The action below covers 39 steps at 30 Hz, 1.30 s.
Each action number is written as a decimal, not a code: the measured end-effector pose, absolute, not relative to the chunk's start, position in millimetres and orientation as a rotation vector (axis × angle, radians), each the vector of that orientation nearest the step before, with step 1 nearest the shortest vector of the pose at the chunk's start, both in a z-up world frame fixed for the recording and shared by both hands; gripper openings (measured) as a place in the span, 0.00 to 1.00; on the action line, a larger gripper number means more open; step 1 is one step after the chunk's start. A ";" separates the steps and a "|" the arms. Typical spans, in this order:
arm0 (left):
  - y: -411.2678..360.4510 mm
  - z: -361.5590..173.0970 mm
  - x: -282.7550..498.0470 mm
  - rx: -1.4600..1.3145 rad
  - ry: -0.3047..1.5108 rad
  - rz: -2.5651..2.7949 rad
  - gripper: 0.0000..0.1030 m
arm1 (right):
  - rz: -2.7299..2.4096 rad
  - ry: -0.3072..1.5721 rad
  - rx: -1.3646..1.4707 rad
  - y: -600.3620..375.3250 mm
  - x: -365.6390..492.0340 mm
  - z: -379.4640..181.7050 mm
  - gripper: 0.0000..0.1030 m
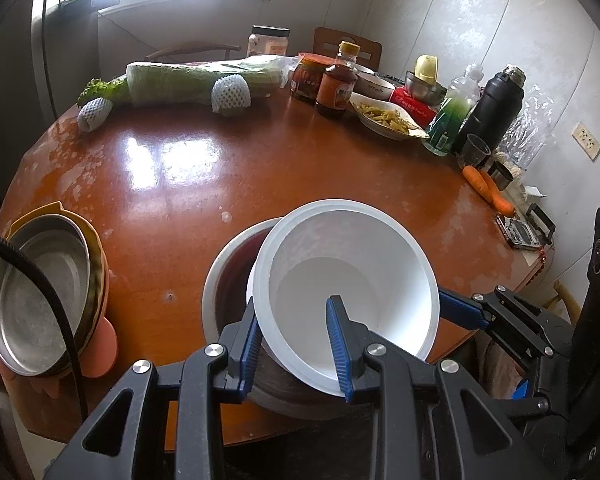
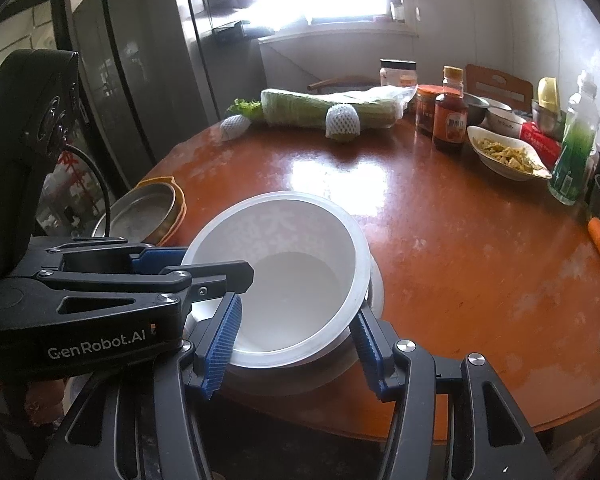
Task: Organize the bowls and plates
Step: 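Lower the red-printed bowl into the white bowl and open the left gripper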
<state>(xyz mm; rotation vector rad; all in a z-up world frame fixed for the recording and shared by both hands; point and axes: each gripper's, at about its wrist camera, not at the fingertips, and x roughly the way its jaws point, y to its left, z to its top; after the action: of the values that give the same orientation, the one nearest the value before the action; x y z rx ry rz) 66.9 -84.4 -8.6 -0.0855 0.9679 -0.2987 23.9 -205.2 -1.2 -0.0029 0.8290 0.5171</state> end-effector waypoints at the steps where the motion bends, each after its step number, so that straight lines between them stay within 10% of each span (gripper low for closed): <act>1: -84.7 -8.9 67.0 -0.085 0.969 -0.297 0.31 | 0.517 0.829 -0.004 -205.2 23.9 -1.8 0.56; 39: -80.0 -6.1 64.6 -0.083 0.955 -0.284 0.31 | 0.491 0.822 -0.036 -204.6 23.3 -1.2 0.65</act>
<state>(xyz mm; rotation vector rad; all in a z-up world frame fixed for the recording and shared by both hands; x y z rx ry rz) 64.6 -80.0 -6.0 -0.0832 0.9550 -0.2839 23.3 -204.6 -1.2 -0.0359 0.8219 0.4915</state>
